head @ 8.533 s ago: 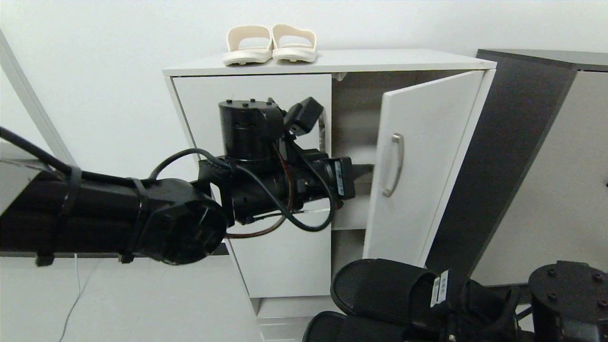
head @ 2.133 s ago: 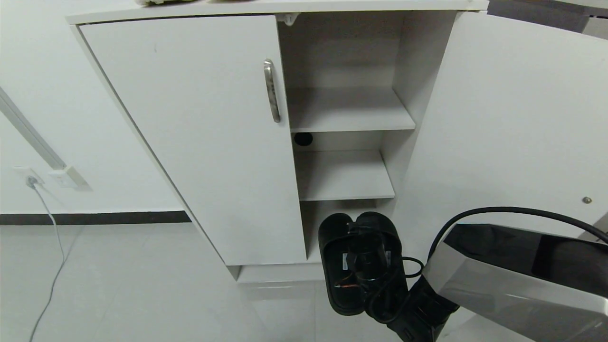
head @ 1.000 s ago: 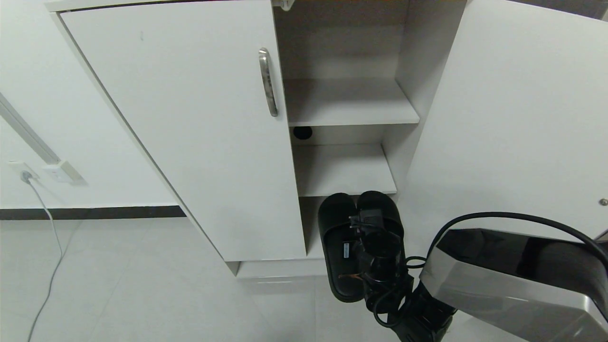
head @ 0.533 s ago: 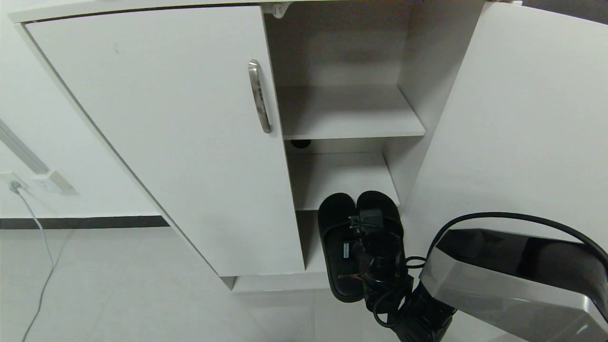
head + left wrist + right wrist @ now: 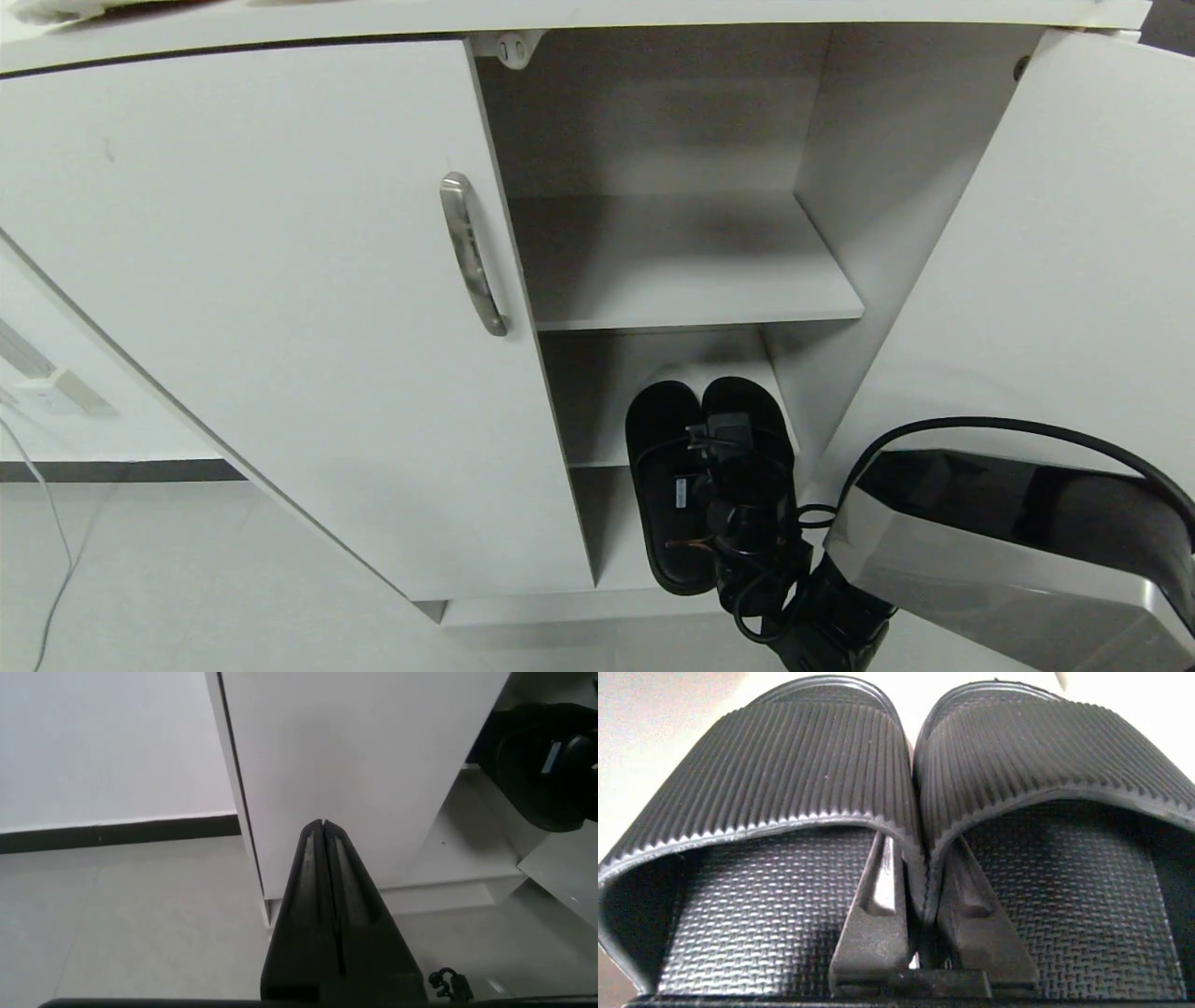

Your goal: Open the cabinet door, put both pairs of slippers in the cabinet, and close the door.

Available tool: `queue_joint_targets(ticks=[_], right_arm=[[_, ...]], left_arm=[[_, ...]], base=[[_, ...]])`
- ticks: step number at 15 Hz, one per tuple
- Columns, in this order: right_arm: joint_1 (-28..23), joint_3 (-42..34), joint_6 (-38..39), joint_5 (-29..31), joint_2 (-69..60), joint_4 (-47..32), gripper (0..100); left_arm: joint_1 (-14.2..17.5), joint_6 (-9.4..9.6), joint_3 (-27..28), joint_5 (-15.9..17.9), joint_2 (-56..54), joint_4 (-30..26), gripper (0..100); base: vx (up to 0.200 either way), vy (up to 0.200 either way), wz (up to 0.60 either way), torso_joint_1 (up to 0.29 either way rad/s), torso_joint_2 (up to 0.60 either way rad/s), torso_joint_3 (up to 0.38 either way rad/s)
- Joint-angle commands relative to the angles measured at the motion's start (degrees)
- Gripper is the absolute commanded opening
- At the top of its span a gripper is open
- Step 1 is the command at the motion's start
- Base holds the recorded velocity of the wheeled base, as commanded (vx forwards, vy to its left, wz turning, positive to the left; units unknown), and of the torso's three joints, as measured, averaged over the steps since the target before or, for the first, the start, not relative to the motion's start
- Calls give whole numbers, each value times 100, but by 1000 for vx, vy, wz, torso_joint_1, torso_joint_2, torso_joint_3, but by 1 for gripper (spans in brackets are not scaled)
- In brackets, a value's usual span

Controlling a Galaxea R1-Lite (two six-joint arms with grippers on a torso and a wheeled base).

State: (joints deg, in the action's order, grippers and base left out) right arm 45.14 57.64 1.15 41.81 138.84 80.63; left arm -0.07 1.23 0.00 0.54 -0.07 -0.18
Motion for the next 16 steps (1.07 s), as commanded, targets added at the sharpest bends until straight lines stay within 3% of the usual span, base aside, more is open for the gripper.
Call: queue_joint_targets(ticks=[1,5,7,16], right_arm=[[3,28,0,2,12,-21,0],[-111,441,0,-24,64,-478,0],[-243,1065,96,-42,91,-1172,0],[-700,3368,307,-68,732,-2772,0]], left_arm=[[-1,0,0,-1,7,1,0],[-1,0,0,-1,7,1,0],[-1,0,0,-1,7,1,0],[-1,0,0,-27,7,1,0]], base=[[0,0,0,0,0,0],[0,0,0,0,0,0],[0,0,0,0,0,0],[0,0,0,0,0,0]])
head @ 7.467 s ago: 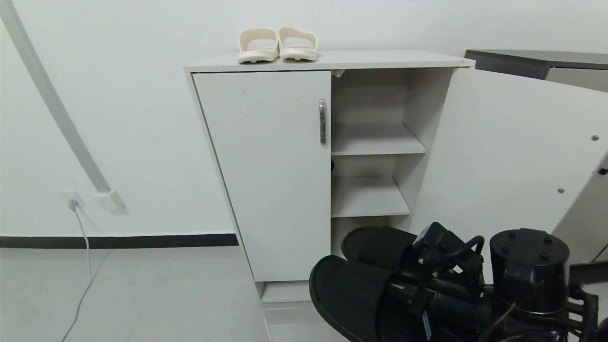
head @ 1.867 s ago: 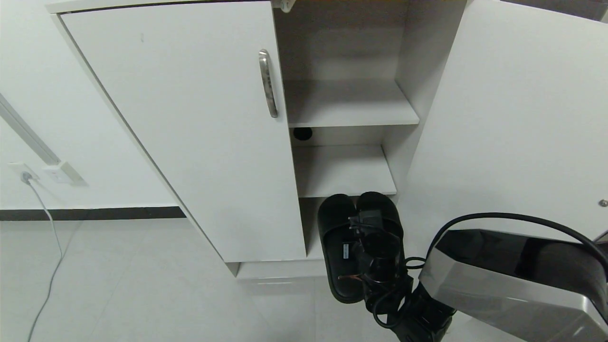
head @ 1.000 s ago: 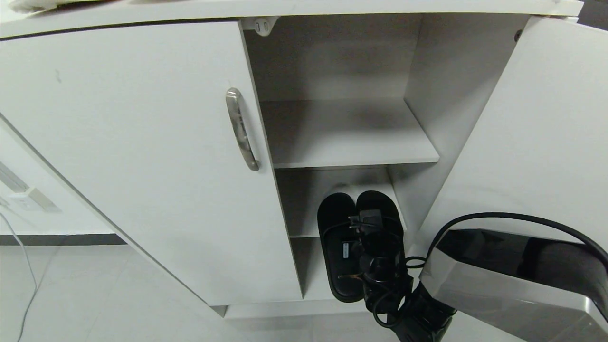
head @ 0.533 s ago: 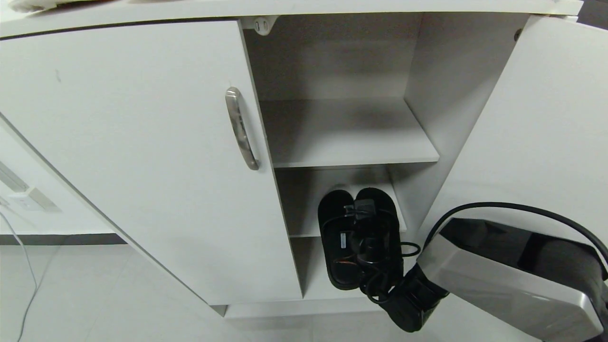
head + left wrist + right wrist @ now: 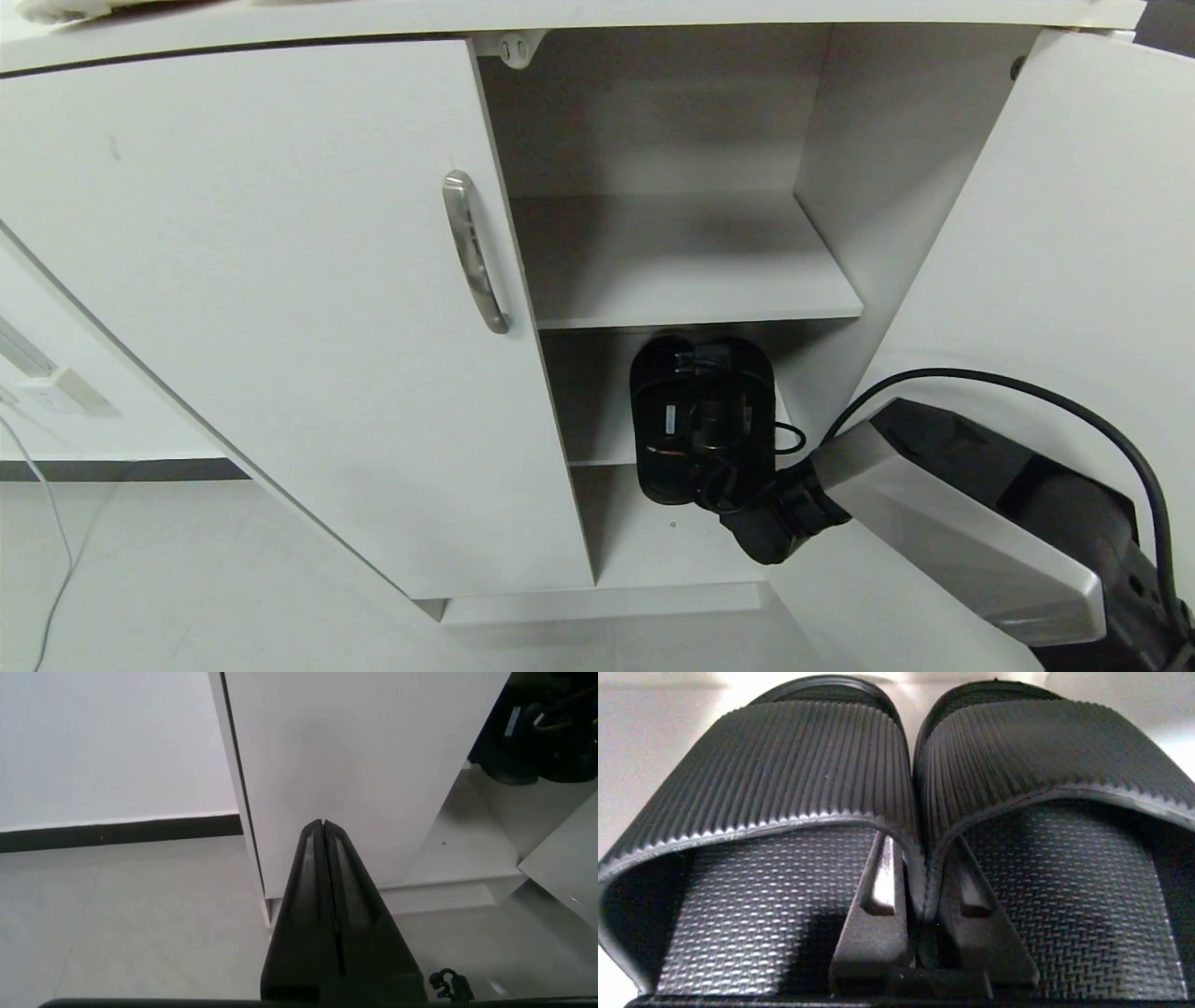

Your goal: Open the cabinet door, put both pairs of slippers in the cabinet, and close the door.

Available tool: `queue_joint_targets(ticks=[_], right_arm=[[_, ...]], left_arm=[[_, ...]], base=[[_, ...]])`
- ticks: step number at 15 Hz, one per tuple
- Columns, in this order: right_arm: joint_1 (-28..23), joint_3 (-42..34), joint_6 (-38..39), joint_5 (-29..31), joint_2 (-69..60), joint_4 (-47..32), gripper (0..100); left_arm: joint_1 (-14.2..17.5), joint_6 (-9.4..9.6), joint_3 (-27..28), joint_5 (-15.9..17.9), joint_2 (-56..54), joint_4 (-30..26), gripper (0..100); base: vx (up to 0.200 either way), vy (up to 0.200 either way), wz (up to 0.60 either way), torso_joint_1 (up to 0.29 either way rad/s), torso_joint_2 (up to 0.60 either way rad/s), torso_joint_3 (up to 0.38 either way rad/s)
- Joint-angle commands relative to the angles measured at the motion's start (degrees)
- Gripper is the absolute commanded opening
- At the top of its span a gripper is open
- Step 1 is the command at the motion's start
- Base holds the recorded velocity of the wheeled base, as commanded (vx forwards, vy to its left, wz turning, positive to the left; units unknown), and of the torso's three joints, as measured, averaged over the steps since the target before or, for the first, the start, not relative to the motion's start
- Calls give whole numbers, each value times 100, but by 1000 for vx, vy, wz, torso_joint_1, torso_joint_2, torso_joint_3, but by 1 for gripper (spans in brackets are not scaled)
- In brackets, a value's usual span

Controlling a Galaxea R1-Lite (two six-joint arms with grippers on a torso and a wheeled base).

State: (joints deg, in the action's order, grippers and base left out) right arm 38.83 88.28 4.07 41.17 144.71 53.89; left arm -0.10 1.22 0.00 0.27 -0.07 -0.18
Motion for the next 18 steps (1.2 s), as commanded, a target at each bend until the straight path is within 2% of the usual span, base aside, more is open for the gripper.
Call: queue_joint_targets(ticks=[1,5,16,17,18], right_arm=[[-86,426,23,-47,162,-204,0],[-139,1261,23,-197,347,-749,0],[-174,1384,-12,-346,531,-898,0],[-174,1358,-12,-346,523,-898,100],[-165,1314,-12,-337,514,-889,100]], left_arm=[[1,1,0,0,7,1,0],[1,1,0,0,7,1,0],[1,1,0,-106,7,1,0],[1,1,0,-115,7,1,0],[1,1,0,-115,7,1,0]], base=[[0,0,0,0,0,0],[0,0,0,0,0,0],[0,0,0,0,0,0],[0,0,0,0,0,0],[0,0,0,0,0,0]])
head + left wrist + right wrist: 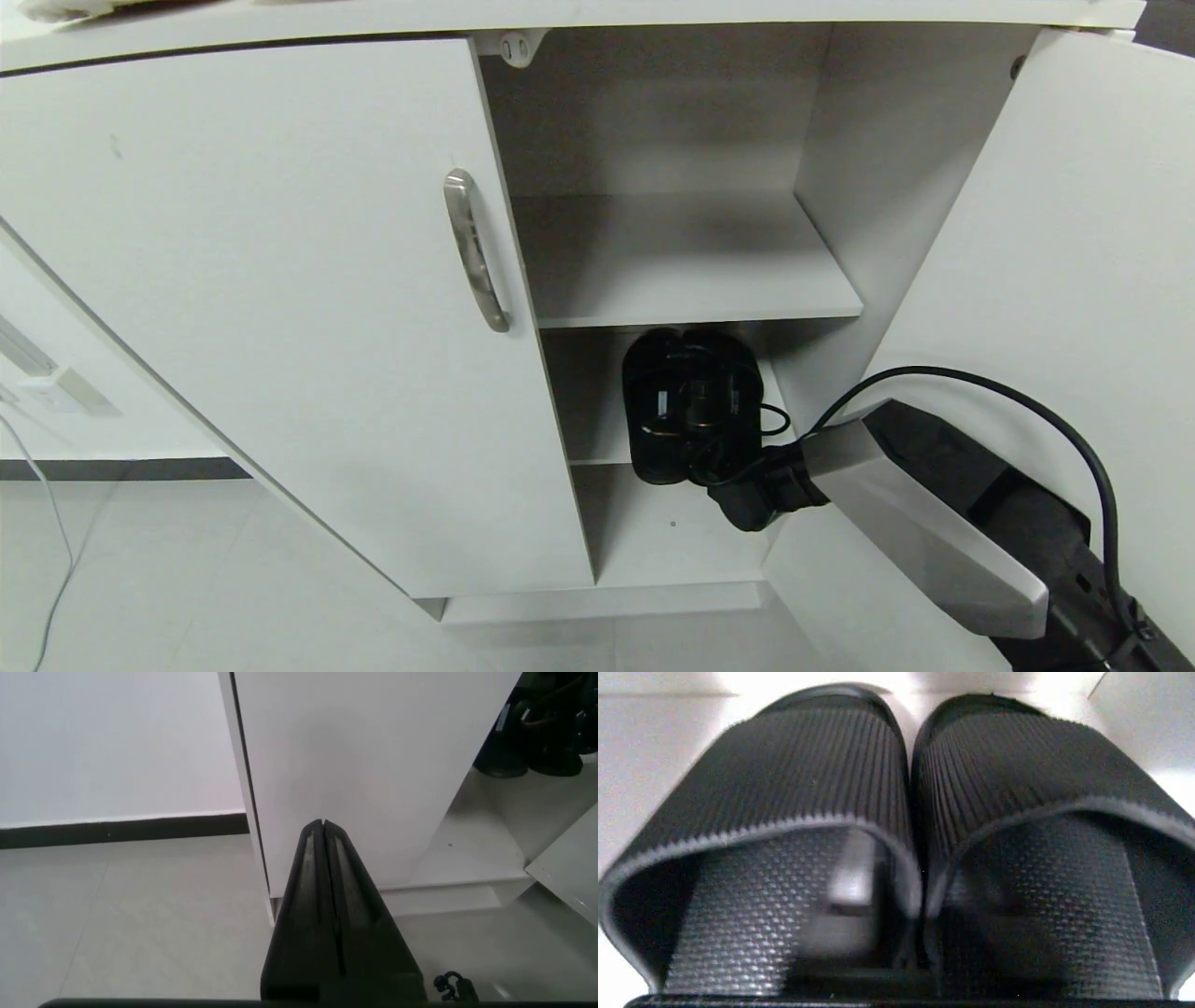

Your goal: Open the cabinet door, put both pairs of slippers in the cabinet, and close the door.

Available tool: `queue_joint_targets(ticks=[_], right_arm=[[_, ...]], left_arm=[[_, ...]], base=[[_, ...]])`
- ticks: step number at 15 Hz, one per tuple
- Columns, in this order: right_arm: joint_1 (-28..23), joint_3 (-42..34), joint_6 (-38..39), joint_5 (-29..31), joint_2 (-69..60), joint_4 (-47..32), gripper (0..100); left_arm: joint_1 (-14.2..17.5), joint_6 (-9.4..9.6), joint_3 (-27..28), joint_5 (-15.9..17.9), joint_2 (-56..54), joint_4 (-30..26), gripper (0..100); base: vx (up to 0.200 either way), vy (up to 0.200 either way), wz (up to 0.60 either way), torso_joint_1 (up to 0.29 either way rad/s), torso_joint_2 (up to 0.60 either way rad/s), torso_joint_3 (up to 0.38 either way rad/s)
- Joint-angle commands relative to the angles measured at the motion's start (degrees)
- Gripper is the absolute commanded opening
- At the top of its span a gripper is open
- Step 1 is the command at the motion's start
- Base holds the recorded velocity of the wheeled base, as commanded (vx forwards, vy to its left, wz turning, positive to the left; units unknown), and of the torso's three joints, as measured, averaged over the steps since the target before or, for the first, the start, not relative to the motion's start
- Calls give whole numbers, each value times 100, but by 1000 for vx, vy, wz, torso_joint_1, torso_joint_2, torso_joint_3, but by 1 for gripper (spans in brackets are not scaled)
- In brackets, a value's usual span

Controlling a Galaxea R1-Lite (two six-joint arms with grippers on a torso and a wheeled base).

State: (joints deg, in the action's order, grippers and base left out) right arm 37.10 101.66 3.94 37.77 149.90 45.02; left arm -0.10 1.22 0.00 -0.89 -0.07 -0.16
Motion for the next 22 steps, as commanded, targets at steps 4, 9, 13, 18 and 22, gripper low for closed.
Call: queue_joint_targets(ticks=[4,9,13,18,22], right_arm=[[105,-700,-7,11,-329,209,100],[377,-2317,2,126,-1120,921,100],[667,-3785,11,196,-1806,1571,100],[957,-5130,37,310,-2544,2099,100],[1045,-5165,37,319,-2535,2107,100]], left_arm=[[1,1,0,1,7,7,0],[1,-8,0,10,7,-2,0],[1,-8,0,10,7,-2,0],[1,-8,0,10,7,-2,0],[1,-16,0,10,7,-2,0]], base=[[0,0,0,0,0,0],[0,0,0,0,0,0],[0,0,0,0,0,0],[0,0,0,0,0,0],[0,0,0,0,0,0]])
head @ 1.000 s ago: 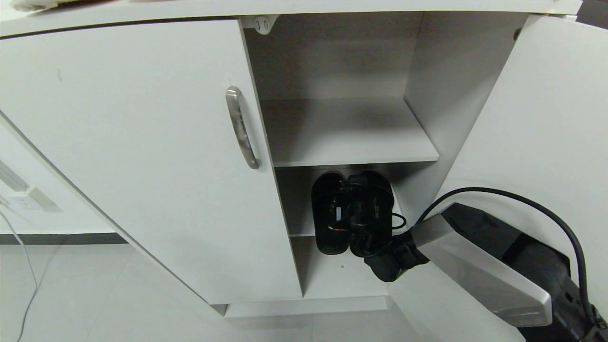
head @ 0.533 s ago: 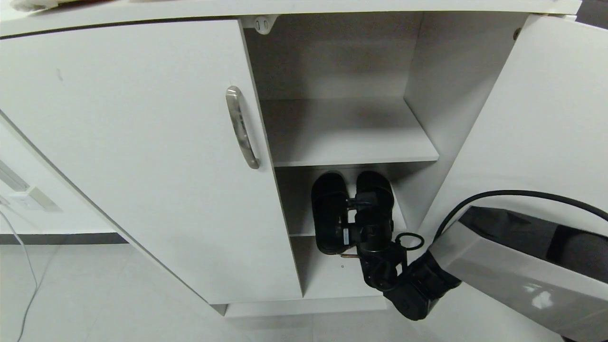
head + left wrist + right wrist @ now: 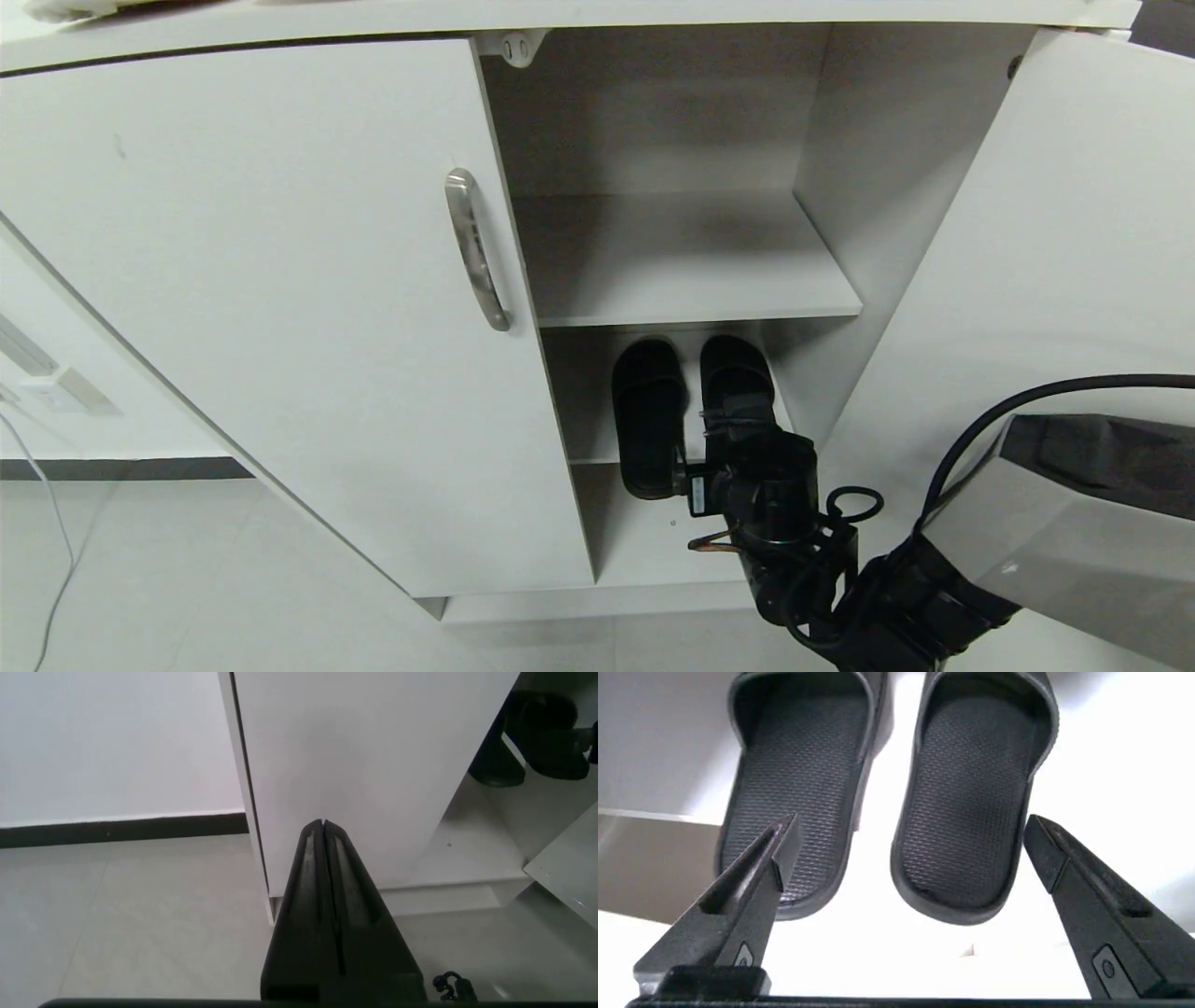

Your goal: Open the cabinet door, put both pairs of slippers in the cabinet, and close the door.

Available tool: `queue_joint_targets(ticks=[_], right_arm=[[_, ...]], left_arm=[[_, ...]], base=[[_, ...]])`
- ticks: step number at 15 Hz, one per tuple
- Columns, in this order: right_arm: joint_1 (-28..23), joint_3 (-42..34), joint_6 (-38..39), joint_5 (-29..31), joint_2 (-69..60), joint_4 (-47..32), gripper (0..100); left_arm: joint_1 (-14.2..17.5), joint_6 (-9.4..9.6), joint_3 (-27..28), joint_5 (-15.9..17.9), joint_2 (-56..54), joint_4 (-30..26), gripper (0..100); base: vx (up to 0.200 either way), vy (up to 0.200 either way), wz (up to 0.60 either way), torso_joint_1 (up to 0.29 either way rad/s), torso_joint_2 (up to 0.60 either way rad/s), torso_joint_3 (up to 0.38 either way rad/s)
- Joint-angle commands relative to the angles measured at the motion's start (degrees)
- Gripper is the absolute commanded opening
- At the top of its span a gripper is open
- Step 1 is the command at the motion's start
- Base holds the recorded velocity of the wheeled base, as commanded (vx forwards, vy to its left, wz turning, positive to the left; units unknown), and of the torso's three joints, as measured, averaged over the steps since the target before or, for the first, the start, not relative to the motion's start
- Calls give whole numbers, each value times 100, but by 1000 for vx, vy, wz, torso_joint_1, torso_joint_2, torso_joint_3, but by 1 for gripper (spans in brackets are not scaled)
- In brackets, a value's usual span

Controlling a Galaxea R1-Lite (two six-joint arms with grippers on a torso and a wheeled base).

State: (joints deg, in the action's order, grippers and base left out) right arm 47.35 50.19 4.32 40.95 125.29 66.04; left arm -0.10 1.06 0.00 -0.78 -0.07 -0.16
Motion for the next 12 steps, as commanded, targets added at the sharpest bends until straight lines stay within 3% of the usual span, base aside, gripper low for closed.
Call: queue_joint_targets(ticks=[1,2,9,12], right_arm=[[38,-18,-1,1,-75,6,100],[46,-27,-1,1,-75,6,100],[108,-44,-1,45,-75,23,100],[108,-79,-1,45,-75,76,100]], left_arm=[[1,-1,0,-1,7,-2,0],[1,8,0,-1,7,-2,0],[1,-1,0,8,7,-2,0],[1,-1,0,8,7,7,0]], base=[[0,0,0,0,0,0],[0,0,0,0,0,0],[-200,0,0,2,2,2],[0,0,0,0,0,0]])
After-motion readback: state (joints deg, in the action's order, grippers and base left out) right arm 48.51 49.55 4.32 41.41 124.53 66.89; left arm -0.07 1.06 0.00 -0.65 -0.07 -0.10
